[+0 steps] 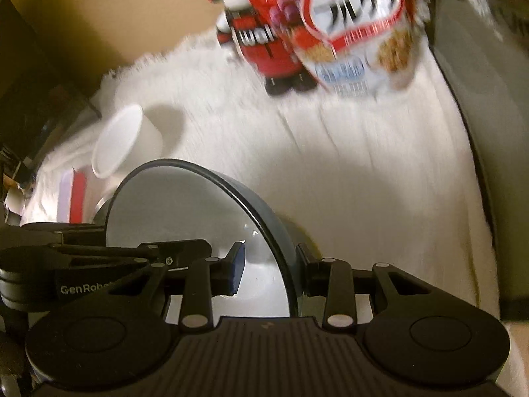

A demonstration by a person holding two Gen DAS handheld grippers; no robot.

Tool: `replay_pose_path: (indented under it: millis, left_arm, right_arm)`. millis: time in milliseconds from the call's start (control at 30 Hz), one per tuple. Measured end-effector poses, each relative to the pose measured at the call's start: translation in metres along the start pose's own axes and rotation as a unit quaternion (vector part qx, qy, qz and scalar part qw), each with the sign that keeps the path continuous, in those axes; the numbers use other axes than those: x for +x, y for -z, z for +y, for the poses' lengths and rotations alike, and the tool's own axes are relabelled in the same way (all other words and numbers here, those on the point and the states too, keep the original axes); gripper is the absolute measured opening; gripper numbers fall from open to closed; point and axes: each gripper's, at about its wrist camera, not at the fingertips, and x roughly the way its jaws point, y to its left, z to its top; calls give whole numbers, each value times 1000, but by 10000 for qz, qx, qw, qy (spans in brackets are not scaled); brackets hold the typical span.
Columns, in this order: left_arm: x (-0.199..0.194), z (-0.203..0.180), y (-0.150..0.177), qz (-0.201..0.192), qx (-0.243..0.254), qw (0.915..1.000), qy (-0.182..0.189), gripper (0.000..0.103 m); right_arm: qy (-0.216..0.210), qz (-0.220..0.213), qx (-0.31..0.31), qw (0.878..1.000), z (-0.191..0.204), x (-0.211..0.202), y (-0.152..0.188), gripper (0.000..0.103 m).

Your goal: Organize plates and bowls

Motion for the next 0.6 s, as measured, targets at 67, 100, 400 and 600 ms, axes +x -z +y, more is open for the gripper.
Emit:
replay_pose_path:
  millis: [67, 100, 400, 600]
  left_arm:
    - [5, -3, 7, 57, 125, 9999, -23, 37]
    - [7, -4, 10, 91, 173, 9998, -42, 36]
    - [0, 12, 20, -94, -36, 9999, -141, 33]
    - [-14, 27, 19, -311, -234, 9991, -139, 27]
  right_arm:
    - [54, 127, 17, 9999, -3, 6, 9, 35]
    - [80, 203, 37, 9998, -5, 11, 13, 35]
    - [68, 338, -119, 9993, -5, 29, 26, 34]
    - [79, 286, -244, 9993, -3, 34, 15, 34]
